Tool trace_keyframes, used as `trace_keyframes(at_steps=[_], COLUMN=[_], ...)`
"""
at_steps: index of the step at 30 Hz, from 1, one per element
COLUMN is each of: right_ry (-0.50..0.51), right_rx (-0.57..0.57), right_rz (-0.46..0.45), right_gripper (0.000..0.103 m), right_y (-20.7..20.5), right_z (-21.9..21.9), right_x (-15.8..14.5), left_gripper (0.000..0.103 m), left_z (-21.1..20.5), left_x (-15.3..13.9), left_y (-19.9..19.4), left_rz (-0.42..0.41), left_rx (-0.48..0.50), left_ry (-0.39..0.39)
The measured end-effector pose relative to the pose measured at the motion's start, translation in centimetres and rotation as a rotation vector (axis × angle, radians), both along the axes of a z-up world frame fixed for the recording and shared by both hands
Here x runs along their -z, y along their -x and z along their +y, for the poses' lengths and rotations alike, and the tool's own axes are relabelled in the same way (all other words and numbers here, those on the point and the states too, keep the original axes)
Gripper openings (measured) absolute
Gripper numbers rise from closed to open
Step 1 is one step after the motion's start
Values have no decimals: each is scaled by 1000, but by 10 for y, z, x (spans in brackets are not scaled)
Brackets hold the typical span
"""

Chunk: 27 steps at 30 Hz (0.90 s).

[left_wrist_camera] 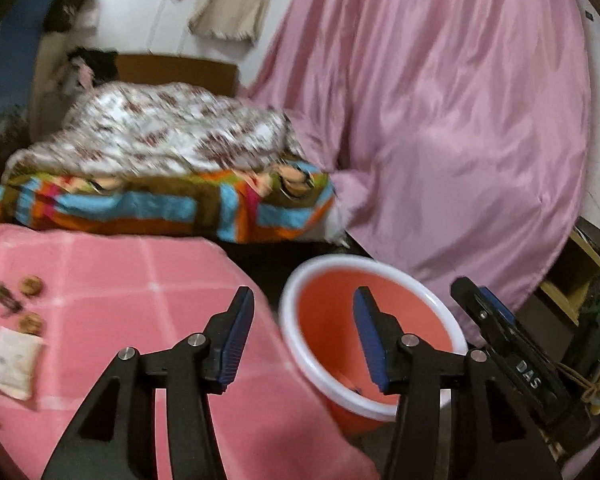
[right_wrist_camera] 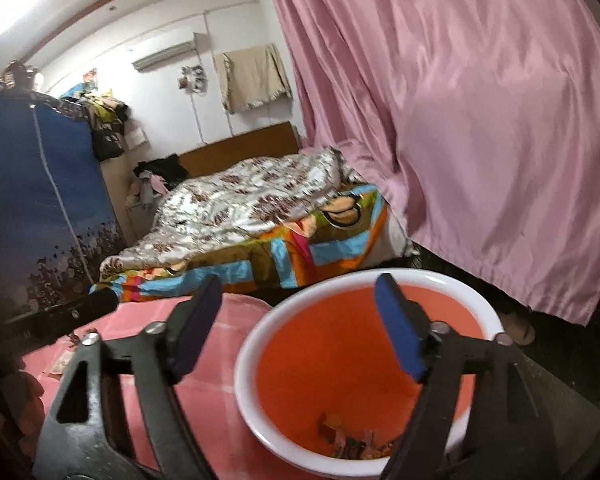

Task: Collect trash
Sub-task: 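Bring both tools back over the remaining trash on the bedspread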

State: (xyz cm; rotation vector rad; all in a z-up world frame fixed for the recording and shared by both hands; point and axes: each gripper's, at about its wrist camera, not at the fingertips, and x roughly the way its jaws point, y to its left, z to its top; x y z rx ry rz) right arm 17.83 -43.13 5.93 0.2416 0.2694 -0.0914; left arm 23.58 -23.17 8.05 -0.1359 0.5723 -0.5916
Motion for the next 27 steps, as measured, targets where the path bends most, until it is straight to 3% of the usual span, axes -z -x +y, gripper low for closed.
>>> trace_keyframes(at_steps=[5,8,13,18,27], right_ry=[21,25,38,43,148], right_rx=[-41,-60,-97,-157,-257], right_rz=[-110,-182,-289,-346,-373], right_gripper=[103,103,103,103,103], right_y=[9,16,23,24,22], right_z=[26,40,68,97,161], right_x=[-14,-22,-31,-36,-32], left_gripper=[65,83,95,98,99], left_z=[39,66,103,139,202], left_x=[-16,-23,-33,-34,-26], left_y=[11,19,34,54,83], left_rz=[-90,-135,-223,-309,-371], left_rx=[-103,-171,-253,-326,-455], left_ry=[31,44,28,-13,-31])
